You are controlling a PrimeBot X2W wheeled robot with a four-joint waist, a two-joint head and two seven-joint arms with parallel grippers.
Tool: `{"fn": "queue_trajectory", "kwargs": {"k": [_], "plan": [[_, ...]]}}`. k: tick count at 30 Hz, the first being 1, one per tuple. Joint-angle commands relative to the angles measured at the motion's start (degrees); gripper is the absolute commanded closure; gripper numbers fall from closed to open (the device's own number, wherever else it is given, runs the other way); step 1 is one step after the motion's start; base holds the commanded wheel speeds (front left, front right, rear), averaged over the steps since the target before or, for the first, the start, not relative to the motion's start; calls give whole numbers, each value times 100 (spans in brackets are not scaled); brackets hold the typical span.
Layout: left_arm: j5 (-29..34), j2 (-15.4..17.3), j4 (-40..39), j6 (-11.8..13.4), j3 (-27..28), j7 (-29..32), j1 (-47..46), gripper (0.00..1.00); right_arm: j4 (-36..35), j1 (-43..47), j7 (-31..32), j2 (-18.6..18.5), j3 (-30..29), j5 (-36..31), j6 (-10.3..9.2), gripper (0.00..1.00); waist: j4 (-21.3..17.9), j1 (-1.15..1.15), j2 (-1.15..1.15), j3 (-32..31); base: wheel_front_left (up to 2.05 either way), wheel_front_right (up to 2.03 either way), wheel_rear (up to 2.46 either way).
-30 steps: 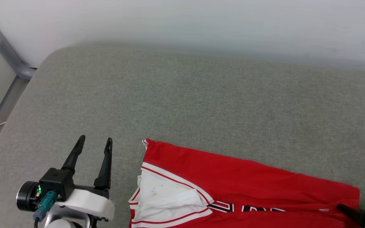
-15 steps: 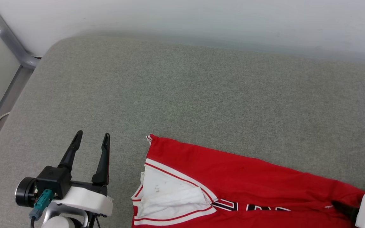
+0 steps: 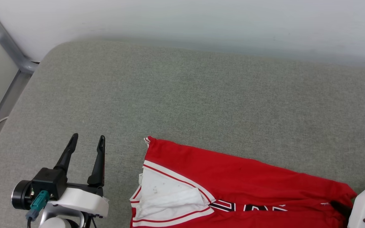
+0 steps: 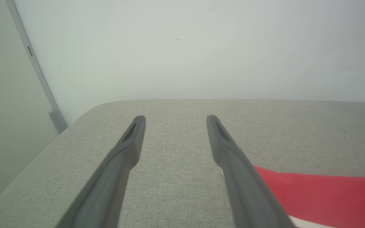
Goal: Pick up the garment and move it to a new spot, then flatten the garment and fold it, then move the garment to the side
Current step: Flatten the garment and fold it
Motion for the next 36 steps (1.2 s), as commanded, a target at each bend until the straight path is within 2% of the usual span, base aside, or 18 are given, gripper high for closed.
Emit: {"fn": "queue_trajectory", "kwargs": {"k": [1,5,15,19,23,28,36], "plan": [[48,-72,16,-60,54,-14,54,0,119,-11,-58,-24,52,17,-7,100,-31,0,0,-41,0,0,0],[107,-125,47,-129,133,-14,75,0,93,-19,-175,-205,-27,0,-10,100,-66,0,0,-88,0,0,0],[267,-331,129,-320,324,-14,112,0,206,-28,-467,-935,-471,-249,-8,100,-131,0,0,-185,0,0,0],[323,-419,159,-371,386,-14,154,0,221,-93,-517,-1053,-475,-226,-7,100,-162,0,0,-265,0,0,0],[365,-475,192,-427,460,-14,243,0,10,-75,-426,-965,-360,-123,-7,100,-210,0,0,-412,0,0,0],[408,-585,196,-477,543,-14,377,0,-574,163,-81,-953,-264,-2,-4,100,-252,0,0,-645,0,0,0],[478,-741,181,-572,618,-13,537,0,-1902,680,1054,-559,-122,73,-4,100,-202,0,0,-907,0,0,0]]}}
